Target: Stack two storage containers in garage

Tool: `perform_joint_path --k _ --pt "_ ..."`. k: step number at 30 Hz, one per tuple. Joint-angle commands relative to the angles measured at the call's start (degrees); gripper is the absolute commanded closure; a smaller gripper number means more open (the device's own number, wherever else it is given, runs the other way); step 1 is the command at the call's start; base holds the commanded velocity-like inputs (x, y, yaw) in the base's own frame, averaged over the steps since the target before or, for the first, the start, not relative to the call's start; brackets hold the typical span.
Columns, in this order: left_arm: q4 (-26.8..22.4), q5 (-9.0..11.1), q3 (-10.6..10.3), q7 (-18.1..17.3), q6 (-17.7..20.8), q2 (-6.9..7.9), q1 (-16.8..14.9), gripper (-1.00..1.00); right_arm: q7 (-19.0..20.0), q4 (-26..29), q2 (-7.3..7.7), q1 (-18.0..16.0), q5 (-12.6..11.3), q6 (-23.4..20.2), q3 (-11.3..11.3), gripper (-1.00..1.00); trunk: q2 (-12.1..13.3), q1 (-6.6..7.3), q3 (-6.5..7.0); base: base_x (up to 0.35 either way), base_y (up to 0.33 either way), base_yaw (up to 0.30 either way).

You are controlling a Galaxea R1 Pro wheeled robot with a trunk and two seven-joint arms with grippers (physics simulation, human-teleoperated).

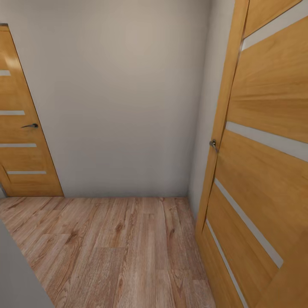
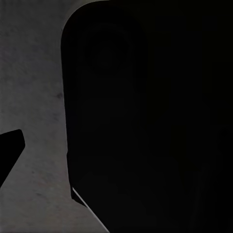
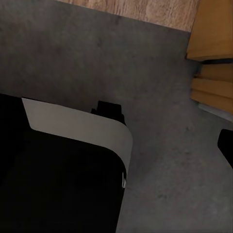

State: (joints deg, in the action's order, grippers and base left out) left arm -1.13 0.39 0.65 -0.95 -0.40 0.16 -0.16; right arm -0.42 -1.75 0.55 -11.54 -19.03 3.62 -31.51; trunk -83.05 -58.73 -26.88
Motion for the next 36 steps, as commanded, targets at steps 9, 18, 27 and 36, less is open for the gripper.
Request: perform_joint_path --k 9,18,27,36 --pt "-0.01 0.05 0.08 -0.10 -0.04 0.01 -0.02 -1.00 -0.05 -0.18 -0.21 -0.06 -0.48 0.26 -0.48 -1.00 -0.03 0.00 0.07 0.000 0.000 -0.085" --pt "-0.01 0.05 0.12 -0.10 -0.04 0.01 -0.02 -1.00 -0.16 -0.18 -0.11 -0.06 -0.41 0.24 -0.49 -1.00 -0.03 0.00 0.14 0.000 0.000 -0.042" --pt "-0.01 0.05 0.05 -0.10 -0.04 0.01 -0.02 -1.00 -0.24 -0.18 -0.13 -0.06 -0.39 0.18 -0.49 -1.00 -0.03 0.00 0.14 0.000 -0.063 0.000" --pt "-0.01 0.05 0.05 -0.10 -0.04 0.01 -0.02 -1.00 -0.21 -0.18 -0.18 -0.06 -0.39 0.16 -0.49 -1.00 -0.03 0.00 0.14 0.000 -0.099 0.000"
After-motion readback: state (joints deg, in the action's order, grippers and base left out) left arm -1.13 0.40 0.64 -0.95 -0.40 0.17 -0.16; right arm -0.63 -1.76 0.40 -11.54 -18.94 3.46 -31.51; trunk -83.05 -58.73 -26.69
